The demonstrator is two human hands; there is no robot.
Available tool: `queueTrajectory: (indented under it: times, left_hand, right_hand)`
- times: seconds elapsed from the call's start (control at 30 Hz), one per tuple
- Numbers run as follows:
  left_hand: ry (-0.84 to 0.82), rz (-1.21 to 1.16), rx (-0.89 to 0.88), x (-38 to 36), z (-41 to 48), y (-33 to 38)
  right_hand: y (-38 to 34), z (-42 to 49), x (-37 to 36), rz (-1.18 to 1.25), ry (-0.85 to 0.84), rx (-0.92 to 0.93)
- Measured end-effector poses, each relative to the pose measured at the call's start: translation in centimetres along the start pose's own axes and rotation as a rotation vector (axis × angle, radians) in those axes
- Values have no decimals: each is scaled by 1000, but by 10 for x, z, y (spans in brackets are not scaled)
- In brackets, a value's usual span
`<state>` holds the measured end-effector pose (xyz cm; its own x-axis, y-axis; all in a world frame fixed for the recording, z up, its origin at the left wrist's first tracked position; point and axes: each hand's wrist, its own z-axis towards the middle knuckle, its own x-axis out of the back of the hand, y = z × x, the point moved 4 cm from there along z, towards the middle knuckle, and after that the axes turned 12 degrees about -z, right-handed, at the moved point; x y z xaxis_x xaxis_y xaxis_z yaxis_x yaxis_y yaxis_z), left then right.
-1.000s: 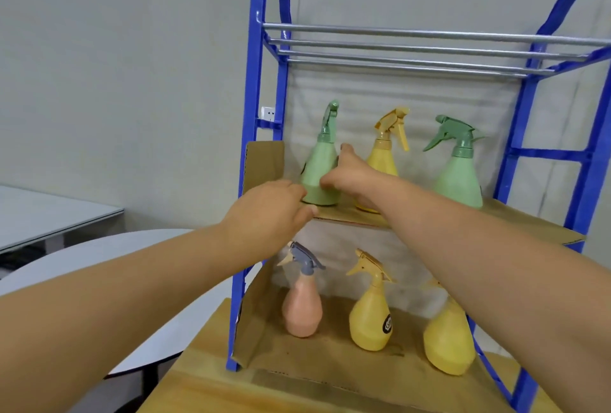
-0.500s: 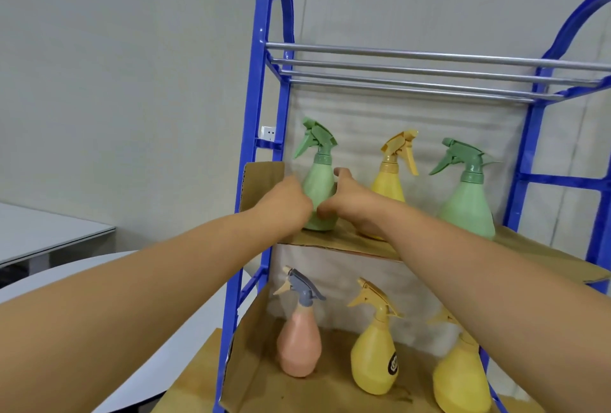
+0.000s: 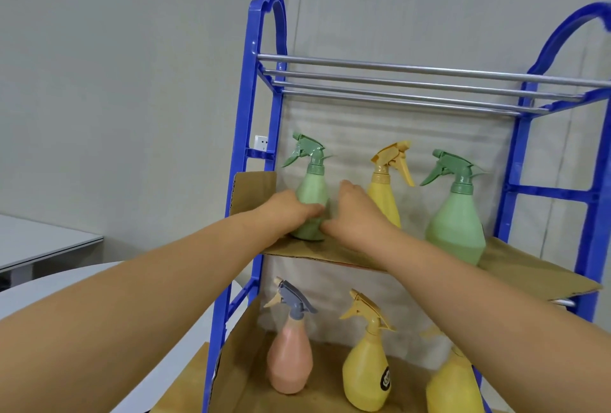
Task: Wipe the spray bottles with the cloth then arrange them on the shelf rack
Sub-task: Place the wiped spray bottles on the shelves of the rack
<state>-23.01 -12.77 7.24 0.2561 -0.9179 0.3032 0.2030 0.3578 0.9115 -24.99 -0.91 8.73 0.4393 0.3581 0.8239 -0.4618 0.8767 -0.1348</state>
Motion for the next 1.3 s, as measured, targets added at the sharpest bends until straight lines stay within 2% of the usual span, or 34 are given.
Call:
queueTrajectory:
  times: [0.1,0.17,0.23,0.4,0.57,0.67,0.8,0.87,1.03,1.17,1.23,1.3]
  left_hand:
    - [42,98,-19,1,4,-4]
    - [69,167,-37,3,4,-5]
    - [68,189,-55,3,4,-7]
    - [48,189,-58,4,7,-10]
    - [66,192,-70,3,9,-9]
    - [63,194,-61,3,10,-10]
    - [62,186,-36,3,11,-8]
    - [61,190,-35,2,11,-7]
    - [63,189,-33,2,9,-6]
    - [56,158,-37,2,8,-6]
    - [57,144,-33,2,8,-8]
    - [57,142,-30,1,8,-8]
  right_hand:
    - [23,-21,20,93,246,-28]
    - [43,-34,30,76,338,-78]
    - [64,-39,30,84,282,-174]
    - [87,-23,22,181,21,-358]
    - [81,-6,14,446,-169,-363]
    - [79,-2,11,457,-160,-361]
    - [73,-3,12,151,-43,-344]
    - [68,-5,14,79,-8,-329]
    - [71,-3,15,410,-89,-349]
    - [78,-3,15,502,-57,-384]
    - [80,-4,15,403,-19,-410]
    - [79,-7,19,172,26,-428]
